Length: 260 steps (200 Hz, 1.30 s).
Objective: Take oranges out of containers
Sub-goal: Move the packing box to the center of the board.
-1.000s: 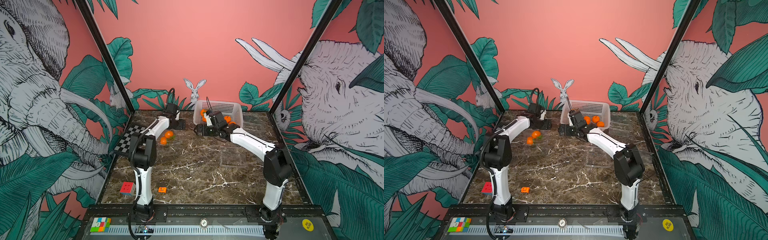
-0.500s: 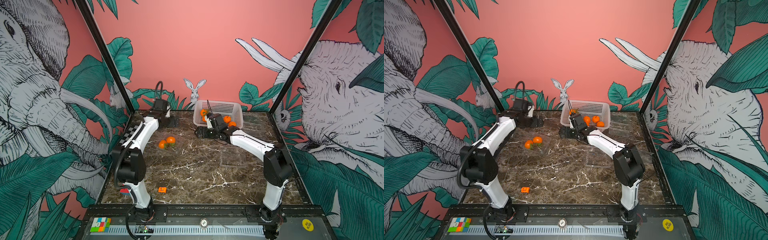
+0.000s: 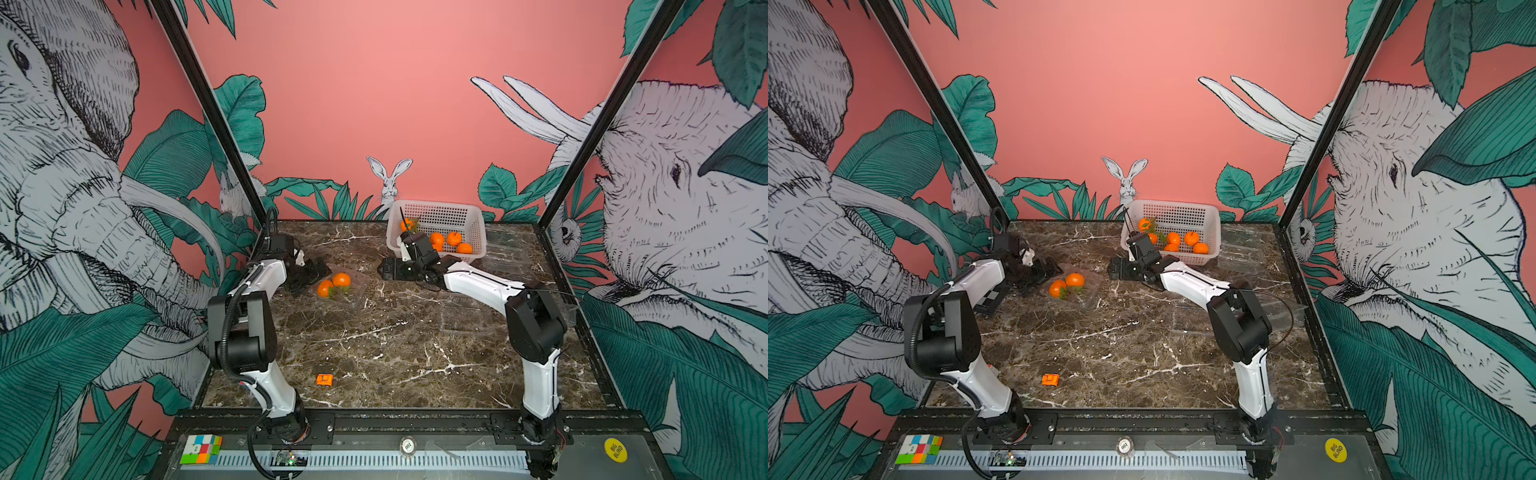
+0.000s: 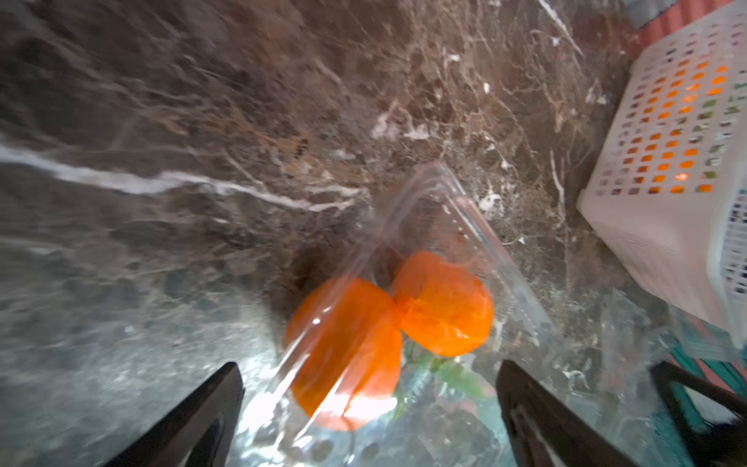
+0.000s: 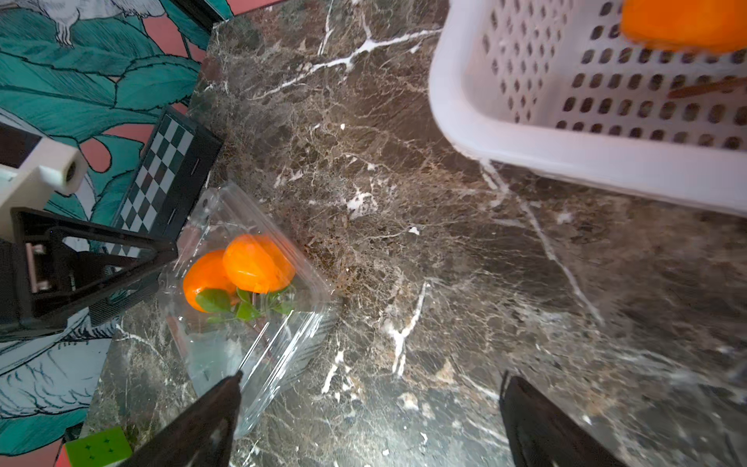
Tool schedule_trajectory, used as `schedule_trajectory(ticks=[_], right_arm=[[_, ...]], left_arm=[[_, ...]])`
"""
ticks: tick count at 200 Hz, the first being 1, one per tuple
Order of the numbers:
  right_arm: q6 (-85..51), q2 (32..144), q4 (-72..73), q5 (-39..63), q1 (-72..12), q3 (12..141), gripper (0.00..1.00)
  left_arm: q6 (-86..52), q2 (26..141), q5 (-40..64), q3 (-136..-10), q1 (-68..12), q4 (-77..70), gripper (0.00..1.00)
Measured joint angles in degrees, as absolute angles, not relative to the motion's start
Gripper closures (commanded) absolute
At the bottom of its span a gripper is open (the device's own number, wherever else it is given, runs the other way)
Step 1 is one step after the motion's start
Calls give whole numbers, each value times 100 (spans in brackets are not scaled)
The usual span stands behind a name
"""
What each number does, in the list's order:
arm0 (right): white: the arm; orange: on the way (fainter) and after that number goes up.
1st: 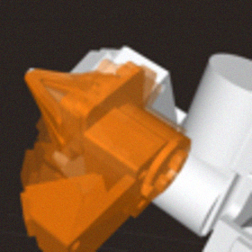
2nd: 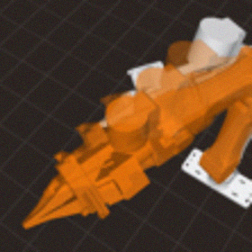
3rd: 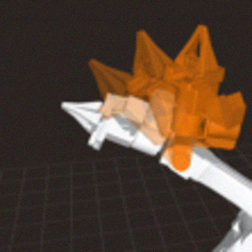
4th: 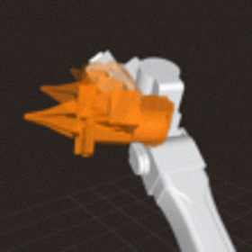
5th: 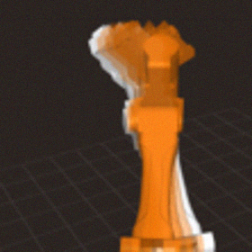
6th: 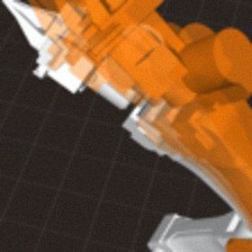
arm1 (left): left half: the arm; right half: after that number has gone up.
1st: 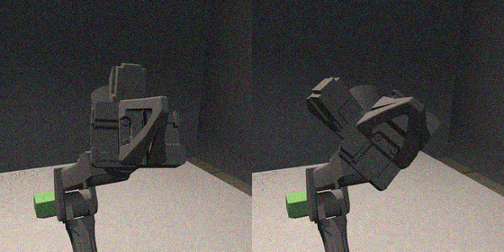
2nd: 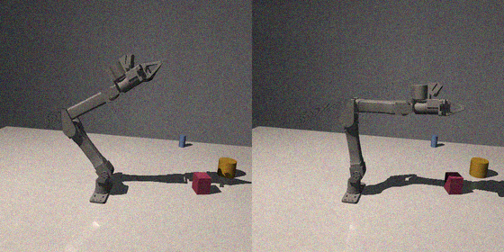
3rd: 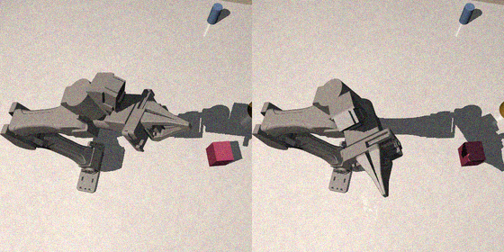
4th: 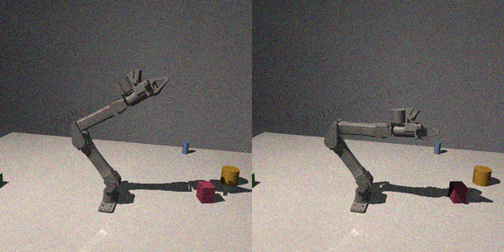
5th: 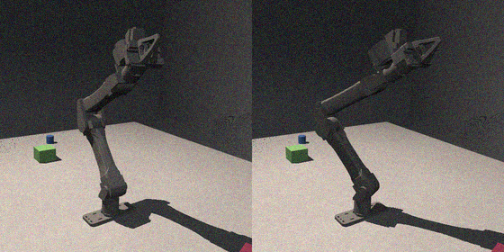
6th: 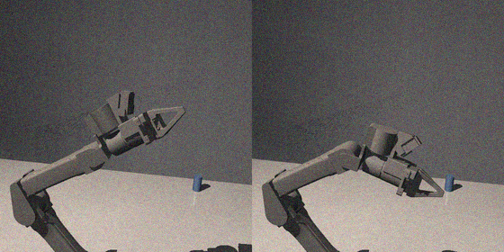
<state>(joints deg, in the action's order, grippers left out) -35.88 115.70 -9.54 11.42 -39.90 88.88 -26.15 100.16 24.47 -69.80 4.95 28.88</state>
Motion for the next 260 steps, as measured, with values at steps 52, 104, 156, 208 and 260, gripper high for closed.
schedule_trajectory(ticks=[52, 104, 156, 208, 260], right_arm=[[-3955, 12068, -816, 1271, -4263, 9166, 2], [-4445, 12070, -421, 1487, -4298, 8875, 1], [-4580, 11832, -403, 1476, -4167, 8296, 1], [-4552, 11185, -325, 1455, -3824, 7605, 1], [-4412, 10877, -263, 1415, -3822, 7172, 1]], left_arm=[[-2902, 10193, 2947, -6971, 443, 2318, 1], [-3013, 10215, 3041, -6969, -169, 2189, 1], [-3315, 10167, 3124, -6709, -773, 1979, 1], [-3680, 9933, 3148, -6346, -1249, 1774, 1], [-3981, 9887, 3148, -6267, -1835, 1503, 1]])
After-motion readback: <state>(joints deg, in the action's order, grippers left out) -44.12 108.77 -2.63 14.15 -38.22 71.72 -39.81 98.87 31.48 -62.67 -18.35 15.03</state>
